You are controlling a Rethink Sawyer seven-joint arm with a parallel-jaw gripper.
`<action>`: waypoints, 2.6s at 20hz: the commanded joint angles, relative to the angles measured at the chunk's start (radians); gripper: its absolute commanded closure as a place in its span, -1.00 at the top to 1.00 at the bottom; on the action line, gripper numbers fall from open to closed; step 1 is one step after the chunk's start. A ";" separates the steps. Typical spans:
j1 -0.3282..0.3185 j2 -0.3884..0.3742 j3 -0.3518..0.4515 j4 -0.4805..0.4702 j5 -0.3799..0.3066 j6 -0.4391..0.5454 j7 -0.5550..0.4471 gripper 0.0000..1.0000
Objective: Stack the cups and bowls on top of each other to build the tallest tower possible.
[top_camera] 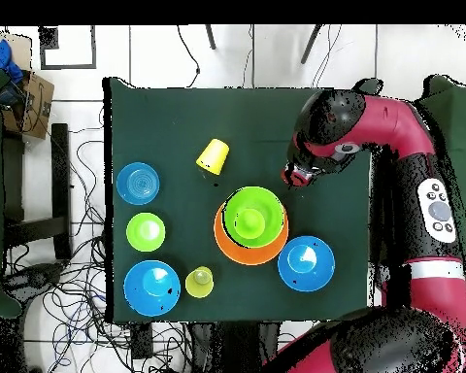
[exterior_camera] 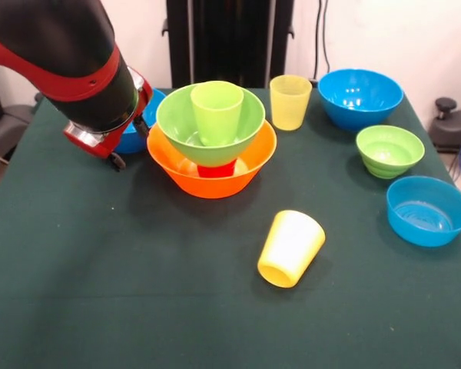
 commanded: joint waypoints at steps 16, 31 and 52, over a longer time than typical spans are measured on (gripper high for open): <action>0.002 -0.006 -0.020 0.027 -0.126 0.054 -0.400 1.00; 0.017 0.027 -0.006 -0.068 -0.156 0.219 -0.523 1.00; -0.001 -0.033 -0.044 0.160 -0.163 -0.040 -0.369 1.00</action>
